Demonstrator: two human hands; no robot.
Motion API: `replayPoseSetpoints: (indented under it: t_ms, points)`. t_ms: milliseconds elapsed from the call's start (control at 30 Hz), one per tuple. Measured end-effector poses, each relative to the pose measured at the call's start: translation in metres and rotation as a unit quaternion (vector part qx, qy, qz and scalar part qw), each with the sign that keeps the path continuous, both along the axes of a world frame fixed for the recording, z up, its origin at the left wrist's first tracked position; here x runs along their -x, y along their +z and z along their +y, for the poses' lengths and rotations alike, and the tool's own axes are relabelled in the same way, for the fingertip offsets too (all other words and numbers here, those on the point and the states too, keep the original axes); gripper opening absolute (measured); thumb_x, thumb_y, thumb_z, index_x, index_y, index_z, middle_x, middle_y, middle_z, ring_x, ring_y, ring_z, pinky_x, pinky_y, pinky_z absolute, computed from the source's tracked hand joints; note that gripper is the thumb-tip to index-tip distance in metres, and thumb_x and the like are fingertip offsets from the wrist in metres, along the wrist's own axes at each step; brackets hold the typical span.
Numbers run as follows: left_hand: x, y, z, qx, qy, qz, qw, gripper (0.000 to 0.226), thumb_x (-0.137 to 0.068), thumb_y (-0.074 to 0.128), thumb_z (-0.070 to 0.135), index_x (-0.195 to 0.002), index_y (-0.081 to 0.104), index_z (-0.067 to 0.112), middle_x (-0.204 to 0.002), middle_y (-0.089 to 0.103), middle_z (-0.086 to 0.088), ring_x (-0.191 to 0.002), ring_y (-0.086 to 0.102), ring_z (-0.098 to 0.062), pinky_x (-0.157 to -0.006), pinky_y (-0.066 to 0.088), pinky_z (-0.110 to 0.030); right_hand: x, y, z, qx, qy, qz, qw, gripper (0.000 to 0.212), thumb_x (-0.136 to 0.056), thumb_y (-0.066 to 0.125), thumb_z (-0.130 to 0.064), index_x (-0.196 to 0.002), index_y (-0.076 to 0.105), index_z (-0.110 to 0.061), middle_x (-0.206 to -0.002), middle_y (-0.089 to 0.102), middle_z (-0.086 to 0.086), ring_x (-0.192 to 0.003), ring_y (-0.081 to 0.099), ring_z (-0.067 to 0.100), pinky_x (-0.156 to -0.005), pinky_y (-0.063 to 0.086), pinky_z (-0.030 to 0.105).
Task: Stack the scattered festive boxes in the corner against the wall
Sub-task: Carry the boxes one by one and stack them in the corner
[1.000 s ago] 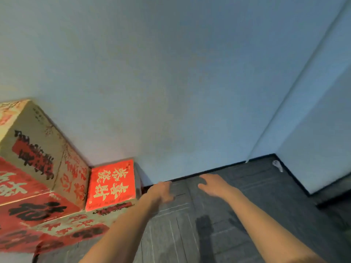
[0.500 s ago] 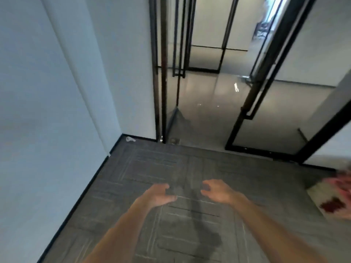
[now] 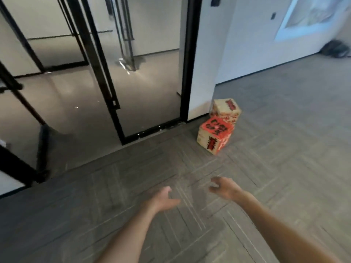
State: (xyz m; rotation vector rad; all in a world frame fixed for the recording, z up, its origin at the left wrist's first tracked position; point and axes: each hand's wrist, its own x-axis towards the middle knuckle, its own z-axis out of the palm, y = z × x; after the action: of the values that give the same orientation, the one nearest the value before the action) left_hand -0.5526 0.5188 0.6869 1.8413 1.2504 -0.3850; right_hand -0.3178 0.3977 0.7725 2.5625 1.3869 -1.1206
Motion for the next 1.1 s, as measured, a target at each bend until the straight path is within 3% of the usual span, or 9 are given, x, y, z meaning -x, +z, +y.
replayPoseSetpoints:
  t_ms: [100, 300, 600, 767, 900, 1100]
  points:
    - [-0.109, -0.006, 0.011, -0.008, -0.021, -0.012, 1.000, 0.099, -0.056, 0.066, 0.073, -0.138, 0.051, 0.019, -0.135, 0.060, -0.011, -0.123, 0.058, -0.022, -0.102, 0.048, -0.036, -0.097, -0.004, -0.016, 0.006, -0.054, -0.004, 0.999, 0.055, -0.098, 0.057, -0.038, -0.147, 0.045, -0.017, -0.147, 0.051, 0.007, -0.135, 0.049, 0.023, -0.108, 0.038, 0.029]
    - [-0.277, 0.045, 0.031, -0.038, -0.087, 0.002, 0.995, 0.072, -0.084, 0.066, 0.052, -0.144, 0.045, 0.018, -0.145, 0.051, -0.007, -0.130, 0.052, -0.022, -0.105, 0.046, -0.037, -0.249, -0.015, -0.002, -0.007, -0.118, -0.001, 0.993, 0.055, -0.097, 0.058, -0.040, -0.146, 0.046, -0.016, -0.147, 0.051, 0.006, -0.133, 0.050, 0.024, -0.109, 0.040, 0.034]
    - [-0.511, 0.024, 0.156, -0.036, -0.089, -0.004, 0.995, 0.064, -0.092, 0.061, 0.040, -0.145, 0.042, 0.010, -0.144, 0.047, -0.010, -0.130, 0.050, -0.023, -0.103, 0.043, -0.033, -0.466, -0.030, 0.138, -0.004, -0.090, -0.029, 0.995, 0.055, -0.098, 0.056, -0.038, -0.148, 0.043, -0.018, -0.147, 0.051, 0.005, -0.135, 0.048, 0.024, -0.113, 0.039, 0.039]
    - [-0.630, 0.017, 0.254, -0.002, -0.041, -0.021, 0.999, 0.050, -0.091, 0.061, 0.041, -0.130, 0.053, 0.010, -0.131, 0.059, -0.008, -0.111, 0.058, -0.020, -0.093, 0.049, -0.031, -0.593, -0.027, 0.249, 0.006, -0.073, -0.027, 0.997, 0.053, -0.099, 0.056, -0.035, -0.148, 0.043, -0.019, -0.149, 0.048, 0.004, -0.137, 0.046, 0.022, -0.113, 0.037, 0.038]
    - [-0.701, 0.021, 0.313, 0.020, 0.026, -0.031, 0.999, 0.041, -0.092, 0.062, 0.038, -0.124, 0.059, 0.013, -0.123, 0.061, -0.004, -0.096, 0.051, -0.013, -0.079, 0.039, -0.024, -0.670, -0.026, 0.320, 0.003, -0.046, 0.000, 0.999, 0.051, -0.099, 0.055, -0.037, -0.146, 0.045, -0.023, -0.148, 0.050, 0.003, -0.135, 0.048, 0.021, -0.111, 0.038, 0.037]
    - [-0.808, 0.003, 0.376, 0.036, 0.127, -0.025, 0.991, 0.015, -0.089, 0.064, 0.038, -0.095, 0.061, 0.024, -0.095, 0.063, 0.006, -0.086, 0.057, -0.011, -0.071, 0.044, -0.025, -0.787, -0.053, 0.416, 0.018, 0.012, 0.062, 0.998, 0.041, -0.099, 0.056, -0.032, -0.139, 0.054, -0.023, -0.138, 0.058, 0.003, -0.124, 0.056, 0.018, -0.100, 0.046, 0.031]
